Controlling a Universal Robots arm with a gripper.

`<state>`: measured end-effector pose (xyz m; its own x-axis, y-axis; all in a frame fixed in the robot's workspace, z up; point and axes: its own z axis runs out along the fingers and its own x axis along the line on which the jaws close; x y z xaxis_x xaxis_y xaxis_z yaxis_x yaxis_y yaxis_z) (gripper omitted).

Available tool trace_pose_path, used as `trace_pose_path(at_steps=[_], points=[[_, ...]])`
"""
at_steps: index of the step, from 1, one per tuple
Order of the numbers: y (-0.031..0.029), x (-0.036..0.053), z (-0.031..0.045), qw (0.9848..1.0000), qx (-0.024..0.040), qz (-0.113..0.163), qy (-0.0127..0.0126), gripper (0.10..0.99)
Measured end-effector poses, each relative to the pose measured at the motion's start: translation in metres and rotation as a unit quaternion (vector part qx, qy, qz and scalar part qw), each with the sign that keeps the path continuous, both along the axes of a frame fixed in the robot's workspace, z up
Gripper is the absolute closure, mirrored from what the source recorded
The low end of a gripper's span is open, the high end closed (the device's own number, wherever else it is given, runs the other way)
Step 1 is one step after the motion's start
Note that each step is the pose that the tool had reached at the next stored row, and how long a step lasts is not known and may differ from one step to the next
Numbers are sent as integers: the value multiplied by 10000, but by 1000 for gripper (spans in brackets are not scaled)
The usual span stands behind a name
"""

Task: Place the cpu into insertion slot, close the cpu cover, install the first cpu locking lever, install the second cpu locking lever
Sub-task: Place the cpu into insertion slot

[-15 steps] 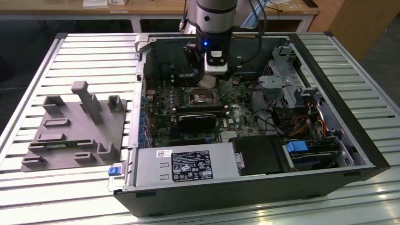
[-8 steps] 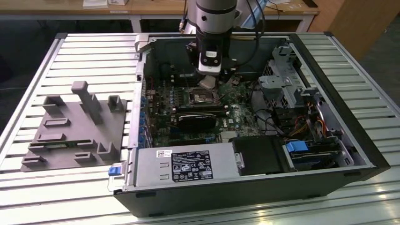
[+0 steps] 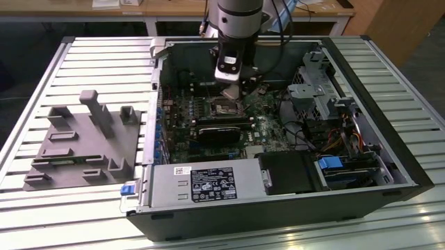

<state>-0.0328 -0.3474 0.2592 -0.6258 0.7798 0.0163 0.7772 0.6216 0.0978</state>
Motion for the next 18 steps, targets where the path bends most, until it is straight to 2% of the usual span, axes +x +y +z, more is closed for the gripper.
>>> trace_pose_path(at_steps=[5, 9, 14, 18], points=[[0, 0, -10, 9990, 0, -458, 0, 549], [0, 0, -17, 9966, 0, -822, 0, 549], [0, 0, -25, 9919, 0, -1272, 0, 549], [0, 0, -31, 9865, 0, -1636, 0, 549]])
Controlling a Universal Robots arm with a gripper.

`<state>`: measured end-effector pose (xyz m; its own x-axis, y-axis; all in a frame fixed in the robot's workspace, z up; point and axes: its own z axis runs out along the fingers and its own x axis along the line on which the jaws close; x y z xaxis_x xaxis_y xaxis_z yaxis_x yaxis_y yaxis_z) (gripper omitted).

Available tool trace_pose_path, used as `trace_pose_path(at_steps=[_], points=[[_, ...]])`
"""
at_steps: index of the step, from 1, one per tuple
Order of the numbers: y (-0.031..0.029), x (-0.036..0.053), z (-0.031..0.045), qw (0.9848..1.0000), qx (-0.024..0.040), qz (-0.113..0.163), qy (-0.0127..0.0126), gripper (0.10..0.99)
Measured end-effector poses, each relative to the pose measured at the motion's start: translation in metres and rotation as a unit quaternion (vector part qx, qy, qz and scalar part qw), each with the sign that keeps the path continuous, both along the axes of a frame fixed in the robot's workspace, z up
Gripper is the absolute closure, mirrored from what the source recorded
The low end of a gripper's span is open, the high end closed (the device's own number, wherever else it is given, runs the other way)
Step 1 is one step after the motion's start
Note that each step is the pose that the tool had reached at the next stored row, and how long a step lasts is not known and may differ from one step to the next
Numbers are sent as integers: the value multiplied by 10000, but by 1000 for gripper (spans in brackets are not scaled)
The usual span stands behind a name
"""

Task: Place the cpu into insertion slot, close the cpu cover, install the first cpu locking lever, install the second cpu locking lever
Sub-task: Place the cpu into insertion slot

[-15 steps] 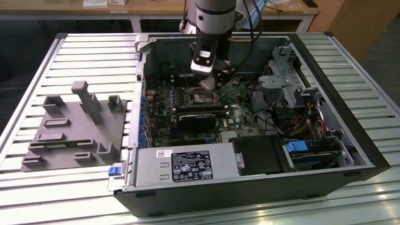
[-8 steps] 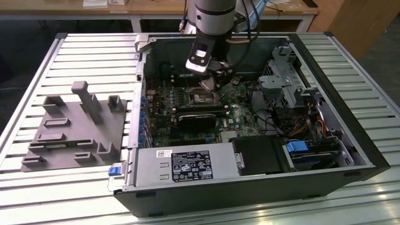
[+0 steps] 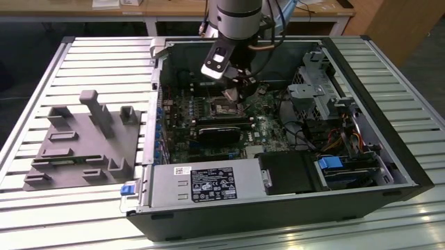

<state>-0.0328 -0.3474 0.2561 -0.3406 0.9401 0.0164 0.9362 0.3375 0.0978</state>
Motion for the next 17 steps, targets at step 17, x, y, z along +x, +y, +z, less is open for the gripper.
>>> trace_pose_path(at_steps=[17], points=[[1, -6, -39, 9888, 0, -1491, 0, 549]])
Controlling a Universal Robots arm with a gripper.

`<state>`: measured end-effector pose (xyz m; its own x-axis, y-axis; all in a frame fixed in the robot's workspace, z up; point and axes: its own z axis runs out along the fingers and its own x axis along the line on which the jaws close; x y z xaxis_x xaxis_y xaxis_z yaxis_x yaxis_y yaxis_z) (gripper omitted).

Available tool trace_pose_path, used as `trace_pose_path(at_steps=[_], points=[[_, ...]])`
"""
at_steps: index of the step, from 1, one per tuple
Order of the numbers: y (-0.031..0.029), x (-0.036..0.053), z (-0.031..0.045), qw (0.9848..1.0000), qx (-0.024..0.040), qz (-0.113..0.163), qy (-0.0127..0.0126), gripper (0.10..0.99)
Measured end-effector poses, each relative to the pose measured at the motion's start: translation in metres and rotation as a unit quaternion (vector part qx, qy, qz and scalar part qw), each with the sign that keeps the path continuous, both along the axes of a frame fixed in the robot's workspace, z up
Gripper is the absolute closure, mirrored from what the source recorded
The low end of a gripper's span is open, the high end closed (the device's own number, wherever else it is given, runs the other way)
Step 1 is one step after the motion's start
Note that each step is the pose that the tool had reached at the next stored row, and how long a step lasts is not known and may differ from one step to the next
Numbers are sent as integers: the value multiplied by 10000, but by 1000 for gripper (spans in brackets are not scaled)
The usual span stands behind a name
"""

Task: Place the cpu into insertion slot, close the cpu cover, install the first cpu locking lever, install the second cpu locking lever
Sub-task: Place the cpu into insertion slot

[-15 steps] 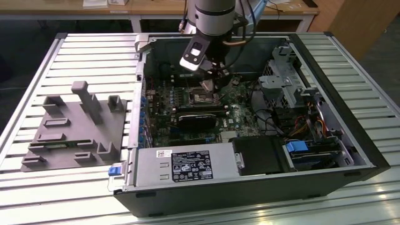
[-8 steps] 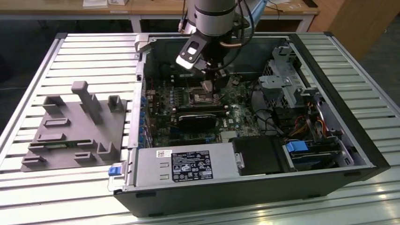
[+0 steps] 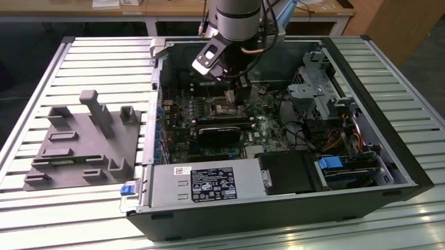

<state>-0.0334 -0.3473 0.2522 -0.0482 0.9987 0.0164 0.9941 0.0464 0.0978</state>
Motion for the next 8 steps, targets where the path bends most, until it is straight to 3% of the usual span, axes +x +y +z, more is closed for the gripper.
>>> trace_pose_path(at_steps=[8], points=[[41, -42, -76, 10000, 1, -45, 0, 549]])
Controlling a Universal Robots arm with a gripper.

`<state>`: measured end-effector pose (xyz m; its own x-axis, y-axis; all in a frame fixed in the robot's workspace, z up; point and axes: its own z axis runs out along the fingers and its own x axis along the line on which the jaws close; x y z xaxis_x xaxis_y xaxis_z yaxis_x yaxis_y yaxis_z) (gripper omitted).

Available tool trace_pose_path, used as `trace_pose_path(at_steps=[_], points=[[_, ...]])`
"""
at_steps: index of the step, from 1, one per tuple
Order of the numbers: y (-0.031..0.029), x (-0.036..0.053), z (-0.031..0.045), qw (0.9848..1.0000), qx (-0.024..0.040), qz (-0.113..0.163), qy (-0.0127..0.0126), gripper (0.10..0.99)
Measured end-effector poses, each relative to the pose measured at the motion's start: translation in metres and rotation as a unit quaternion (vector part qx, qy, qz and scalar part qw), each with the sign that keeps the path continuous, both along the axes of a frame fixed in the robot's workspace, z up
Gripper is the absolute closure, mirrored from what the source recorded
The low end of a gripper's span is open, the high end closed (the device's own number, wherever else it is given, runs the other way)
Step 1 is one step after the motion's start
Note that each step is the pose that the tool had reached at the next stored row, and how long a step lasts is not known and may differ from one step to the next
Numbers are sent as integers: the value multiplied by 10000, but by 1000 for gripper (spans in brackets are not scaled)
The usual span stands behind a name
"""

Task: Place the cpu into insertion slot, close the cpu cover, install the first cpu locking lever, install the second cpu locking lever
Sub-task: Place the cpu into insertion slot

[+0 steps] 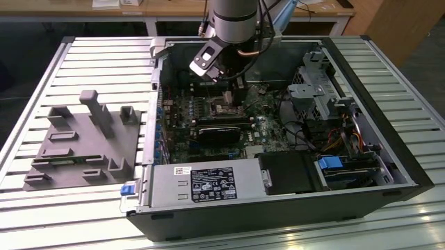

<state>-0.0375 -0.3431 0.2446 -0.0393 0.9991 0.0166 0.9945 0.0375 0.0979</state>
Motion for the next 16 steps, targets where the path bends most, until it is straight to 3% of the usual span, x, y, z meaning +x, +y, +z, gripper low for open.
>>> trace_pose_path(at_steps=[11, 16], points=[[39, -27, -163, 10000, 0, 0, -4, 549], [47, -55, -200, 10000, -1, -13, -5, 549]])
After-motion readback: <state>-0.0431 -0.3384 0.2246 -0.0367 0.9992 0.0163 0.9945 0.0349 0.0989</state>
